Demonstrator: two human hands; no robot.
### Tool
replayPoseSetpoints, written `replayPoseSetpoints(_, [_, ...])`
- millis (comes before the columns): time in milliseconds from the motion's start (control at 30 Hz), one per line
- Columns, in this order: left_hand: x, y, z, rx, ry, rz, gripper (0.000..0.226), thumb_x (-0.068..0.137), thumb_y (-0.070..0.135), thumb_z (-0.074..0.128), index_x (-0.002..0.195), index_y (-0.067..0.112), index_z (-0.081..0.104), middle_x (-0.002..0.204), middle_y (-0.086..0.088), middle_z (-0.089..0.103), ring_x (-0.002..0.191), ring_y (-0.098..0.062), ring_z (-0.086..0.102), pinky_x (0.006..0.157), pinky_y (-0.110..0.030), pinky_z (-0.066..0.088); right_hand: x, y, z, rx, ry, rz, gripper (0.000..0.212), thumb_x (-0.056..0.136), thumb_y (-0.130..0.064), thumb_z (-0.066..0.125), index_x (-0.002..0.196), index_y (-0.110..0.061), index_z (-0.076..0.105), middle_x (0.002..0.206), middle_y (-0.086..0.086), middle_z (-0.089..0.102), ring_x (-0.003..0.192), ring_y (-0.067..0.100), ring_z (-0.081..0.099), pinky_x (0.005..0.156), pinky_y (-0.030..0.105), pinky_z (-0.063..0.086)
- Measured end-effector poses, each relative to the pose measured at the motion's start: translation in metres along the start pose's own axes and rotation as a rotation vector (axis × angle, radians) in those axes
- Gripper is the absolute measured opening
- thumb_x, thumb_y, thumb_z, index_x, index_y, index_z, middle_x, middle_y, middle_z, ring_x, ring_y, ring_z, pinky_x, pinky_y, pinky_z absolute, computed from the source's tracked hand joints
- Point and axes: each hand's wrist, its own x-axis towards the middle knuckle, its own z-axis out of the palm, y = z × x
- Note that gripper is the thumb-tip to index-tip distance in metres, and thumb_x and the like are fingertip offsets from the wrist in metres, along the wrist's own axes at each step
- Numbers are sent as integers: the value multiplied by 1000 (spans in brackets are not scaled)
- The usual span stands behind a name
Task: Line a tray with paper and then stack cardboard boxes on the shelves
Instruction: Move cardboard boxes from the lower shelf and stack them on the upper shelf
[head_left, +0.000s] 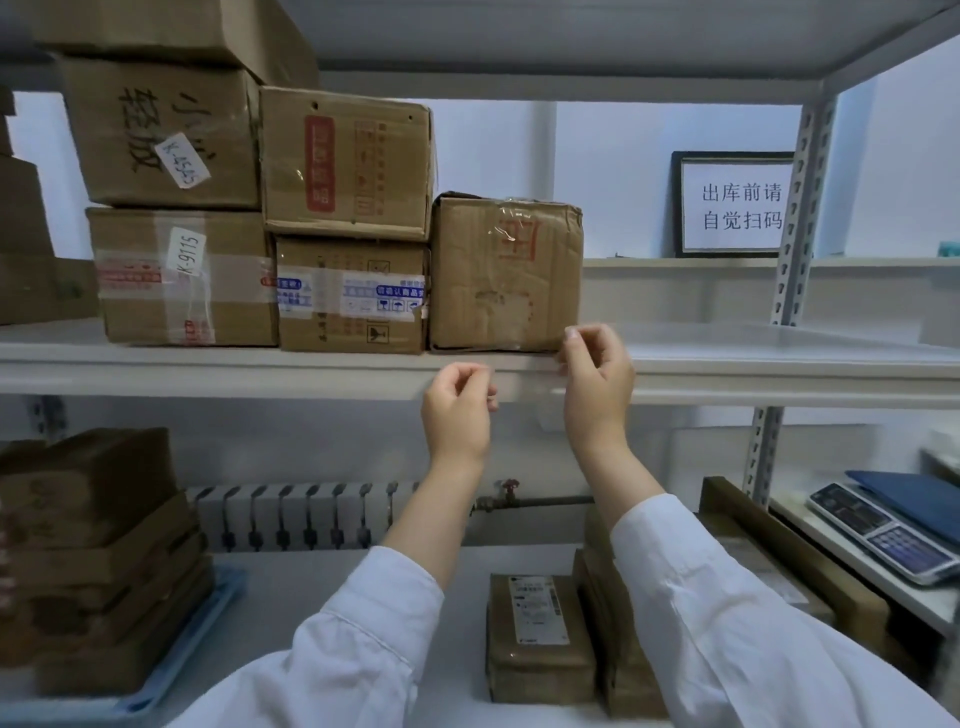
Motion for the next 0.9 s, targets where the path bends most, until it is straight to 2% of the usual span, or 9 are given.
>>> replayPoseSetpoints(67, [-1, -9, 4, -65, -31, -97, 22, 91, 8, 50, 71, 14, 56, 64, 0, 54, 57, -12, 49, 53, -20, 39, -9, 9, -4, 3, -110, 16, 26, 93, -10, 53, 69, -19, 54, 62, -2, 54, 60, 11, 52, 60, 27, 43])
replayPoseSetpoints(200, [1, -29, 8, -152, -6, -247, 19, 90, 8, 49, 73, 12, 56, 64, -1, 54, 56, -12, 48, 53, -23, 36, -19, 28, -9, -50, -309, 86, 27, 92, -6, 54, 68, -18, 58, 60, 2, 58, 55, 5, 54, 56, 19, 44])
replayPoseSetpoints(367, [-3, -73, 12, -170, 43, -439, 14, 90, 12, 49, 80, 12, 59, 67, -1, 56, 59, -12, 49, 53, -23, 34, -34, 74, -17, -253, -443, 315, 19, 91, -18, 57, 72, -20, 60, 72, -1, 62, 76, 18, 58, 67, 29, 44])
replayPoseSetpoints(433, [-3, -88, 12, -178, 51, -515, 16, 90, 12, 49, 77, 13, 58, 67, 0, 58, 59, -12, 50, 50, -21, 33, -42, 90, -19, -277, -452, 431, 9, 91, -21, 58, 87, -16, 64, 82, -1, 62, 85, 18, 56, 72, 27, 41])
replayPoseSetpoints(600, [-10, -136, 12, -151, 68, -727, 21, 89, 16, 51, 69, 16, 57, 67, 3, 58, 59, -8, 50, 48, -20, 32, -68, 139, -26, -333, -452, 743, 39, 91, -24, 59, 125, -6, 55, 126, 11, 58, 118, 27, 52, 93, 32, 41])
replayPoseSetpoints(667, [-15, -154, 10, -154, 72, -769, 22, 92, 18, 48, 72, 16, 57, 72, 3, 59, 65, -8, 51, 51, -20, 33, -79, 158, -31, -345, -436, 878, 48, 91, -26, 57, 134, -6, 46, 136, 13, 50, 125, 30, 47, 101, 38, 40])
replayPoseSetpoints(767, [-22, -180, 7, -102, 98, -844, 23, 95, 22, 45, 76, 15, 56, 76, 2, 56, 66, -10, 48, 56, -22, 34, -97, 187, -34, -415, -473, 1050, 65, 85, -39, 60, 139, -11, 37, 139, 13, 46, 127, 34, 44, 104, 46, 40])
replayPoseSetpoints(833, [-30, -198, 4, -40, 108, -907, 19, 94, 23, 47, 92, 10, 60, 89, -5, 59, 77, -16, 53, 67, -25, 41, -110, 222, -36, -458, -501, 1118, 79, 71, -50, 61, 138, -15, 37, 139, 12, 46, 125, 34, 46, 104, 49, 40])
replayPoseSetpoints(900, [-41, -212, 2, 29, 113, -981, 36, 94, 23, 49, 125, 4, 52, 122, -16, 55, 110, -29, 53, 84, -31, 41, -124, 268, -40, -502, -516, 1163, 89, 63, -55, 61, 140, -16, 35, 141, 12, 44, 127, 34, 43, 106, 48, 37])
